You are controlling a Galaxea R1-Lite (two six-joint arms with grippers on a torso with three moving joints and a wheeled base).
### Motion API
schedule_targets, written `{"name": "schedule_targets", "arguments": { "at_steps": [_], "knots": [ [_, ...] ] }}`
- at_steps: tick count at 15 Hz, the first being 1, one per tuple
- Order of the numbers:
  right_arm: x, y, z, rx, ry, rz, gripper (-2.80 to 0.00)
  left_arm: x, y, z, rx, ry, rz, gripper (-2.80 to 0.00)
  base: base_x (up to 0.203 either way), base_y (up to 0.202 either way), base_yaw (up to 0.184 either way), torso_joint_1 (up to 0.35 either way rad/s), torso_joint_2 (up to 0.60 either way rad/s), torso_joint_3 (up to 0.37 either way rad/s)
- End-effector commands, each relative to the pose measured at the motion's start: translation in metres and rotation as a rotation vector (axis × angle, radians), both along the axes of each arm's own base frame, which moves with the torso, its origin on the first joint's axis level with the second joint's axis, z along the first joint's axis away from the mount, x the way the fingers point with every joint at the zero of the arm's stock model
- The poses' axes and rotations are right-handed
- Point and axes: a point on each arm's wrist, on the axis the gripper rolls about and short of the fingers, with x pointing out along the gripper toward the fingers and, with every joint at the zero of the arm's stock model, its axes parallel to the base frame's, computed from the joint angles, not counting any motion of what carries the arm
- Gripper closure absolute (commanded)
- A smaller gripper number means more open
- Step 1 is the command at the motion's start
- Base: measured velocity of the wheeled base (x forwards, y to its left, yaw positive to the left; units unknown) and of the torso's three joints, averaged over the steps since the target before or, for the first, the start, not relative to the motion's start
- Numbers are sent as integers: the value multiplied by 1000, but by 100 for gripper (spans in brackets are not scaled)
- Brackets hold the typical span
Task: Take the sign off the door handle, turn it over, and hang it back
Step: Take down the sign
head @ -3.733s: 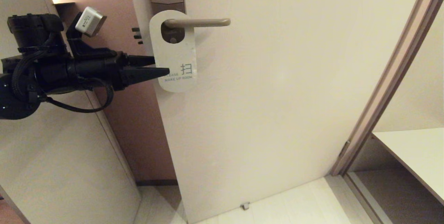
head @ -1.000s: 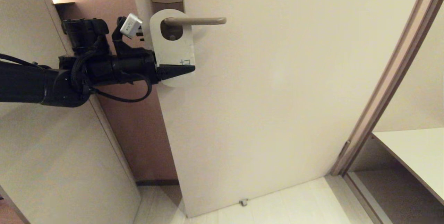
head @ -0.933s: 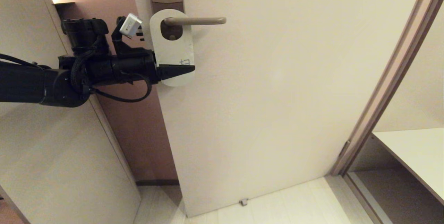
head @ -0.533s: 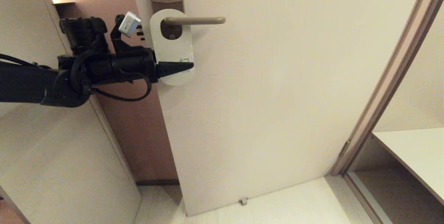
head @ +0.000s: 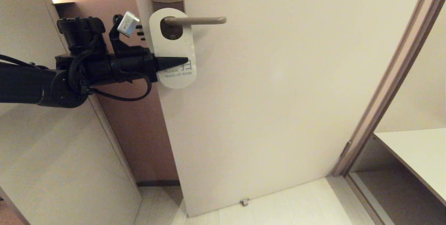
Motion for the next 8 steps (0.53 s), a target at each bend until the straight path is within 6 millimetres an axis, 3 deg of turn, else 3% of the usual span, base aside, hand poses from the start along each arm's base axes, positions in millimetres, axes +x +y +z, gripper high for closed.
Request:
{"name": "schedule_targets", "arguments": {
  "at_steps": [1, 8],
  "knots": [
    [0, 0, 0, -1, 1, -1, 0, -3, 0, 3, -1, -11, 9, 0, 0, 0, 0, 0, 0, 0],
    [0, 0, 0, -1, 1, 0, 0, -17, 4, 8, 1, -16, 119, 0, 0, 0, 0, 0, 0, 0]
  ]
}}
